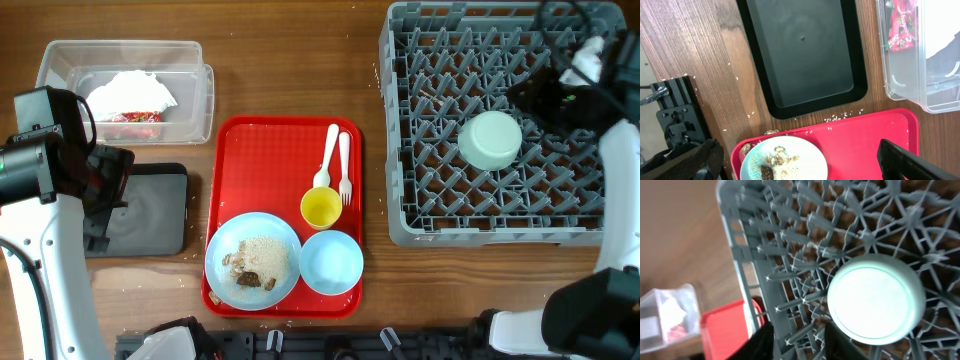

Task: Sort waste into correct bins and load items into the dishwasher rack
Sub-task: 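Move the right gripper back over the yellow cup on the tray, then grasp the yellow cup with the right gripper and lift it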

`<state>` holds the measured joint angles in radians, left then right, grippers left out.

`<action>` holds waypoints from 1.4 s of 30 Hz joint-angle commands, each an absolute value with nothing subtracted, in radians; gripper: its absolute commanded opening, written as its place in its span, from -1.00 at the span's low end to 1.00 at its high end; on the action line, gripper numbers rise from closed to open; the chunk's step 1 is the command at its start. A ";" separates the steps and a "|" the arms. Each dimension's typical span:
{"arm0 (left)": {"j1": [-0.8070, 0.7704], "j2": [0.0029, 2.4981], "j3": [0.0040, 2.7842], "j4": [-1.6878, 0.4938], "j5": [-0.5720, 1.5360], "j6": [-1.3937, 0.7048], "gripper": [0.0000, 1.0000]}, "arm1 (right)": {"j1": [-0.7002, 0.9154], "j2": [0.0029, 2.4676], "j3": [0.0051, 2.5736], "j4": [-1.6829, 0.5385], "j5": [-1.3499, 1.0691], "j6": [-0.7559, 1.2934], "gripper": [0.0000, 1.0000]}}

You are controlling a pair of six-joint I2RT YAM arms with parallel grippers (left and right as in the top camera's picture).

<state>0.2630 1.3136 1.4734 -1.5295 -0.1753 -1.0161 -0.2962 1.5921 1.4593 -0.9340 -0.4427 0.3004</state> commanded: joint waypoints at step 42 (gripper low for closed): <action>0.267 1.307 1.469 -1.531 -0.192 -1.033 1.00 | 0.913 1.964 1.473 -0.987 -0.034 0.272 0.08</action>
